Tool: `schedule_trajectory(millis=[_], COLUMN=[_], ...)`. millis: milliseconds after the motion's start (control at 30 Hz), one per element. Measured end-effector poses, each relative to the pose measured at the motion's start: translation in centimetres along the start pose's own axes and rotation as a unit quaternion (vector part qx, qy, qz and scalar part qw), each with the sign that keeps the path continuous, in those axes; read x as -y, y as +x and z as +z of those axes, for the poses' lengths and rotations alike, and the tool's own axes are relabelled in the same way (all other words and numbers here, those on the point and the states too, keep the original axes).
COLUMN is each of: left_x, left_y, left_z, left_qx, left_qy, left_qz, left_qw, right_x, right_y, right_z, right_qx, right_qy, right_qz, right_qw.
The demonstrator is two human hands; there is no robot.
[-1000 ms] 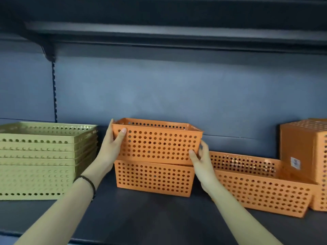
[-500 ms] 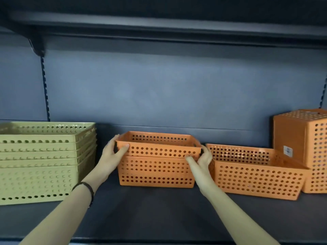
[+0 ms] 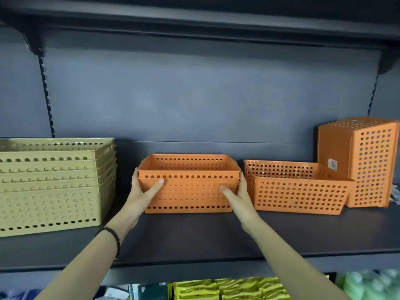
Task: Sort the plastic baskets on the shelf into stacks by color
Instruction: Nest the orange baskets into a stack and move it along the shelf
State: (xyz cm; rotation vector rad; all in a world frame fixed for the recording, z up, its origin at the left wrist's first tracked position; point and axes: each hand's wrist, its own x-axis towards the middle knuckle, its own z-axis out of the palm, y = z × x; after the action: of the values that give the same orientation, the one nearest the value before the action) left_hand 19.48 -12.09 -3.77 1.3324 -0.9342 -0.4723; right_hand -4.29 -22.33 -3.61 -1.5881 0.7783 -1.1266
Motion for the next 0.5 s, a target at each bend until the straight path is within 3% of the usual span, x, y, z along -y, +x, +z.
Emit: schedule_trajectory(millis=[233, 333, 433, 500], left_x=[0.1, -0.1, -0.7, -0.8], left_y=[-0.6, -0.9, -1.4, -1.4], left_z=[0.2, 0.2, 0.8, 1.2], left_qx=[-0.068, -0.076, -0.059, -0.062], left_qy=[-0.011, 0.007, 0.017, 0.027], left_qz=[-0.002, 0.008, 0.040, 0.065], left_qw=[0.998, 0.997, 0.997, 0.996], right_x=[0.2, -0.3, -1.1, -1.9], right_y=[-0.9, -0.9, -0.1, 1.3], right_z=[-1.7, -3.6, -6.9, -9.3], right_qx=[0.020, -0.065, -0.198, -0.228], right_qy=[-0.006, -0.077, -0.284, -0.419], right_qz=[-0.010, -0.083, -0.223, -0.222], right_qw=[1.000, 0.991, 0.911, 0.850])
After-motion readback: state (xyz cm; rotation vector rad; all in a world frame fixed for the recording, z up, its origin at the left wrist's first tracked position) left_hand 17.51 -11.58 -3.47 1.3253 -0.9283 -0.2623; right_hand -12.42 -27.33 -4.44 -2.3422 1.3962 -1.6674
